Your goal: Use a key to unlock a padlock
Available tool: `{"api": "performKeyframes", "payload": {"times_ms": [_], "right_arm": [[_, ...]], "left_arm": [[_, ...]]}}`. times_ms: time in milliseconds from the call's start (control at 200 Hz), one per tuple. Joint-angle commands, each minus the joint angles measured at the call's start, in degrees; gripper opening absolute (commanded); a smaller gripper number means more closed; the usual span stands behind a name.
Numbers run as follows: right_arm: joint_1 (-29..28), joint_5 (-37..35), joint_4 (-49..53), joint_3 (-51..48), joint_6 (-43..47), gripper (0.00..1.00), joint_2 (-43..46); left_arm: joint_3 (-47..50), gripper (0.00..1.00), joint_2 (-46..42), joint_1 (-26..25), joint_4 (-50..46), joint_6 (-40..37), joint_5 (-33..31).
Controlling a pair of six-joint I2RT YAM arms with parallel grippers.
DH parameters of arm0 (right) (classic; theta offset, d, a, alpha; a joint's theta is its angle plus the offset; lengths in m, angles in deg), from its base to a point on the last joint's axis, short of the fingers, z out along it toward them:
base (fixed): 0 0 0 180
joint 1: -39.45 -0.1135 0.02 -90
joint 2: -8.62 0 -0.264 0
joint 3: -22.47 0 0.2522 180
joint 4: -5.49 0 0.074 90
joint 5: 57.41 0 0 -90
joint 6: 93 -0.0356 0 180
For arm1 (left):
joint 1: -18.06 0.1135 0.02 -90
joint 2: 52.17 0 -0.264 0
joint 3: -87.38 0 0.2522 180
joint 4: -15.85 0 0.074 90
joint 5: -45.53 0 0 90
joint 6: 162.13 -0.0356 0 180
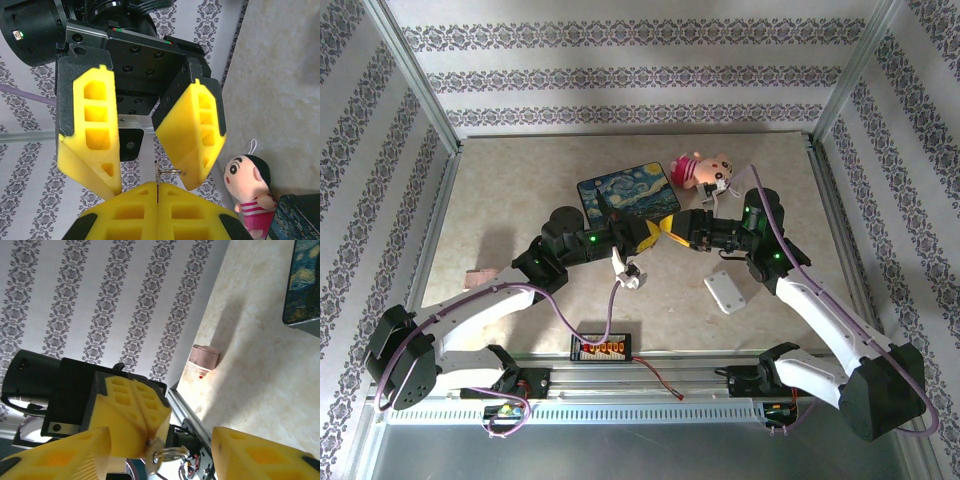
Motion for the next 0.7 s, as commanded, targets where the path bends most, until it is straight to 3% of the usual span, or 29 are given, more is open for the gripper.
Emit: {"api": "performKeyframes", "payload": {"times_ms": [0,700], "right_arm": [[-0.56,0.79,-2.94,-0.61,-0.77,0.47,0.71],[-1.13,1.23,-3.56,-0.15,-0.14,0.34,0.77]], "left_arm": [[0.33,0.00,-0.14,-0.91,3.52,0.46,0.05],[0.67,0.00,-1.02,-1.13,3.41,1.87,-1.09]]}}
